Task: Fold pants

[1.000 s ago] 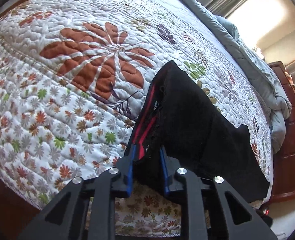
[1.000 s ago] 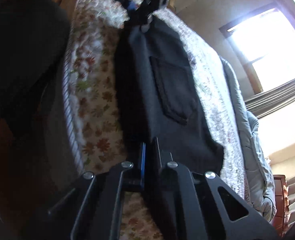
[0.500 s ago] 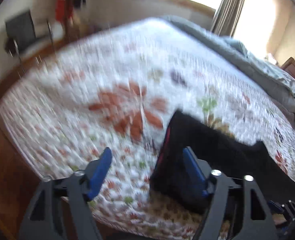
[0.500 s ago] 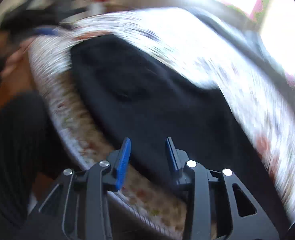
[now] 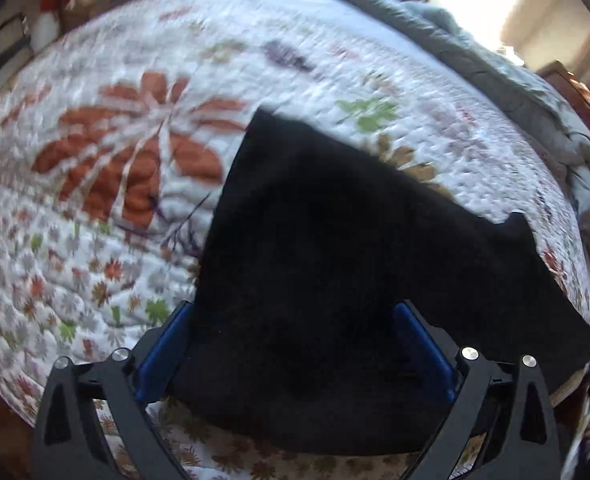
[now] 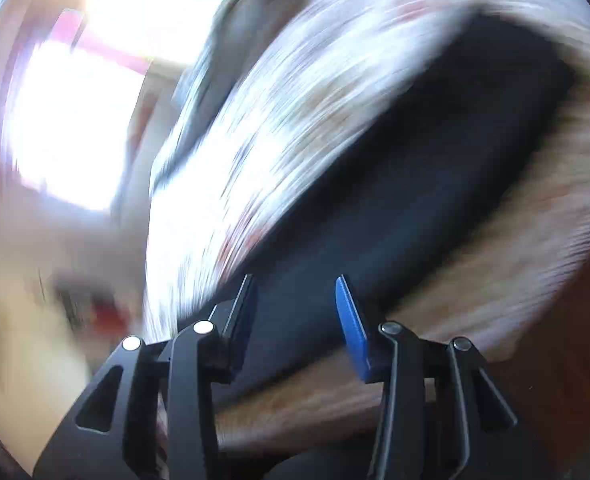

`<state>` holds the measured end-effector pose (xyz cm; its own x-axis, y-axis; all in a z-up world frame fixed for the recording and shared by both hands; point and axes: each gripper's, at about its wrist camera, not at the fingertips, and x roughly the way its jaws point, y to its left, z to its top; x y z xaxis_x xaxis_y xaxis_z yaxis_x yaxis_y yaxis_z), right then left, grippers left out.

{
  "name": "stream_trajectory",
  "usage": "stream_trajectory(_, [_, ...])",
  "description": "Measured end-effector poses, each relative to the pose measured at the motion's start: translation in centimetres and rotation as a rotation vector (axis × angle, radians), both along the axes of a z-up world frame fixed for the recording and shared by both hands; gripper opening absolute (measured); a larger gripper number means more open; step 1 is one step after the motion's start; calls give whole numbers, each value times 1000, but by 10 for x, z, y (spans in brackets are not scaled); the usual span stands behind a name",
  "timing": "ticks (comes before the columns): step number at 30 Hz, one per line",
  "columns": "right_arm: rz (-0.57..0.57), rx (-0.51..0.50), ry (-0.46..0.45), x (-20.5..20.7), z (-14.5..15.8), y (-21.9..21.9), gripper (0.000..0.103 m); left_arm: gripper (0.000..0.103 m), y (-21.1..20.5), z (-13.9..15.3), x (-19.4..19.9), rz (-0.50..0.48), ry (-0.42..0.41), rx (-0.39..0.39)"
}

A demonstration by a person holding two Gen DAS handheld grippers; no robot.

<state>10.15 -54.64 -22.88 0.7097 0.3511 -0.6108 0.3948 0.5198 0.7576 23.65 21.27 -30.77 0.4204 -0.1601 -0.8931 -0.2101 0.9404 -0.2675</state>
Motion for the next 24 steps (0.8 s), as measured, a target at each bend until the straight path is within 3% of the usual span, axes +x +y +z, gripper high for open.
stream_trajectory(3, [-242,81,-55,-44,-17,-80,46,100,4,-4,-2,29,-4,-50])
stream_trajectory(7, [-375,104,-98,-54,-32,-117,48,100,-9,-3,-4,21,9,42])
stream_trajectory(13, [-386,134,-117,-53,-45,-146,41,100,-10,-3,-2,33,11,42])
stream_trajectory(16, [-382,115,-79,-38,-46,-161,19,100,-11,-4,-1,39,14,50])
stream_trajectory(17, [-388,105,-72,-37,-46,-163,6,100,-11,-4,0,40,15,51])
stream_trajectory(24, [-421,87,-81,-50,-40,-159,4,100,-11,-5,0,41,17,49])
